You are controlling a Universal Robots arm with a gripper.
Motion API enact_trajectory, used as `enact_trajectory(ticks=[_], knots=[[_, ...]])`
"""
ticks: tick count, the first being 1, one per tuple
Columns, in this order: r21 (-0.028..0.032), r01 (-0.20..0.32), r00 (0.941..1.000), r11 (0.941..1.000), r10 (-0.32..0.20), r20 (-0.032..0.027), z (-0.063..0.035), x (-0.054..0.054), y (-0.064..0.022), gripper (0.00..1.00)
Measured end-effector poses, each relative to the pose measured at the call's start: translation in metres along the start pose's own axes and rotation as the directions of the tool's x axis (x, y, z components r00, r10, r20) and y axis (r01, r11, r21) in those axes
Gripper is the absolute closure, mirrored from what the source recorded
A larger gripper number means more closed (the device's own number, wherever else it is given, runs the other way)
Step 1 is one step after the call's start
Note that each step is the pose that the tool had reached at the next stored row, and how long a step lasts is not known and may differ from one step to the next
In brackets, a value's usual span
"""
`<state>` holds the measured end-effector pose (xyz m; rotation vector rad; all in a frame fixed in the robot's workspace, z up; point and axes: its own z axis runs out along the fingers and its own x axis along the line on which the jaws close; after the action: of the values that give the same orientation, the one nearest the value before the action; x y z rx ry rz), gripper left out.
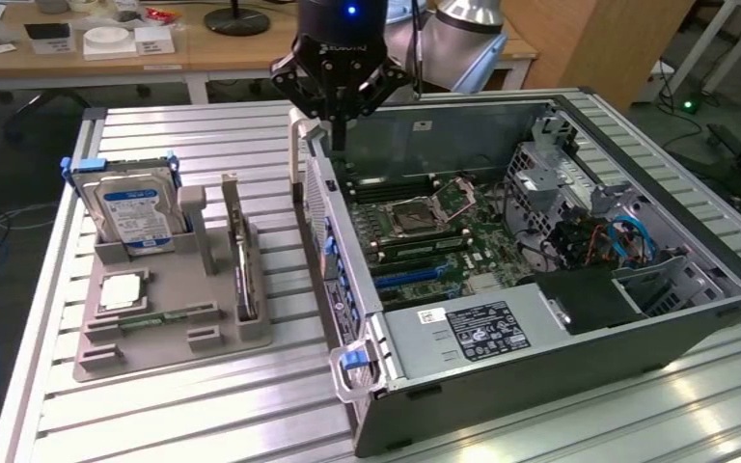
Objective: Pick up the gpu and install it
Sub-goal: 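Reach for the gpu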
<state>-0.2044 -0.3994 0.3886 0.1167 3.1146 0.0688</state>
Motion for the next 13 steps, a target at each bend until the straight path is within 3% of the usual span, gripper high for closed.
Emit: enact_trajectory(ticks=[13], knots=[[0.0001, 0.000, 1.0000, 1.0000, 0.000, -0.0013, 0.0011, 0.0095, -0.0013, 0.90]])
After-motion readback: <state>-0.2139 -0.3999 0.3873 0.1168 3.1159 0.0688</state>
